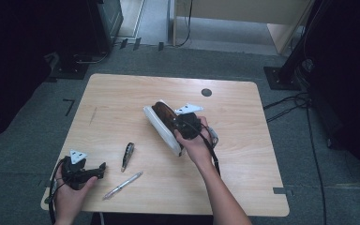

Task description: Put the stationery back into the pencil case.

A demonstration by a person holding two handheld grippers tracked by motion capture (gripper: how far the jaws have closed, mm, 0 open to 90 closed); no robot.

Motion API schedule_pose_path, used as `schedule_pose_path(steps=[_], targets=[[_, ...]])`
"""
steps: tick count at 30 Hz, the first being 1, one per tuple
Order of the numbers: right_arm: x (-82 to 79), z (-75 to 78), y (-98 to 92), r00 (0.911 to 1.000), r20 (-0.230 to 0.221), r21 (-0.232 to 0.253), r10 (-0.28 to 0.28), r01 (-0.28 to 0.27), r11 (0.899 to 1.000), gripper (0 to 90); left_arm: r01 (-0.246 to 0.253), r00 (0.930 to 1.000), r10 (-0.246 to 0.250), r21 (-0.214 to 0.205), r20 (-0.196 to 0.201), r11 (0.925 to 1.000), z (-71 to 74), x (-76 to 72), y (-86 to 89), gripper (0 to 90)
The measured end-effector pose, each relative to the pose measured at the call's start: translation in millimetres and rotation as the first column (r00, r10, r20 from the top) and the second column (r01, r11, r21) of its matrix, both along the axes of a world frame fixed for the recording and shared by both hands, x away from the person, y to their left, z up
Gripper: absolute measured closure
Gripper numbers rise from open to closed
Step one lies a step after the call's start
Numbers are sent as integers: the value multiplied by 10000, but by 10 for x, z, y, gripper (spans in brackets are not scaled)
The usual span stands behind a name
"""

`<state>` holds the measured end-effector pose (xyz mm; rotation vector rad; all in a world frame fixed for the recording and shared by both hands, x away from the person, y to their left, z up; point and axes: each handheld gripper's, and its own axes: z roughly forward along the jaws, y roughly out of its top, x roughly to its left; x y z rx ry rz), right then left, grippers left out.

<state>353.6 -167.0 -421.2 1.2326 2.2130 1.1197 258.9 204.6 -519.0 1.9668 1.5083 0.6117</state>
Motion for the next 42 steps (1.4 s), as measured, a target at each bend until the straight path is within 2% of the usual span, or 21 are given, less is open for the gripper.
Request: schedule_pose_path(steps=[4,10,13,19,22,34,42], targets=[[-181,114,-73,9990,452,533,-23,-1,9986,814,1,10000,-1,4,-3,10000,0,0,0,12],[-525,214,-73,9933,1124,916,282,-386,9950,756,-2,10000,2,-3,0,10000,0,0,0,12],[-668,210,-56,9918,1193,1226,460,-607,9906,731,9,10000,-9,3,8,10000,0,1,1,12],[-885,149,45,9904,1200,1458,685,-858,9856,693,4,10000,-4,-4,-11,10000,1,-1,0,12],[-948,115,124,9896,1197,1594,798,-985,9823,677,2,10000,-2,-8,-11,10000,1,0,0,12],[-1044,-74,432,9884,1124,1576,1017,-1188,9803,603,-3,10000,3,-7,5,10000,0,0,0,12],[-1098,-259,646,9927,768,1744,929,-1051,9790,551,49,10000,-49,-14,0,10000,1,-1,4,12]])
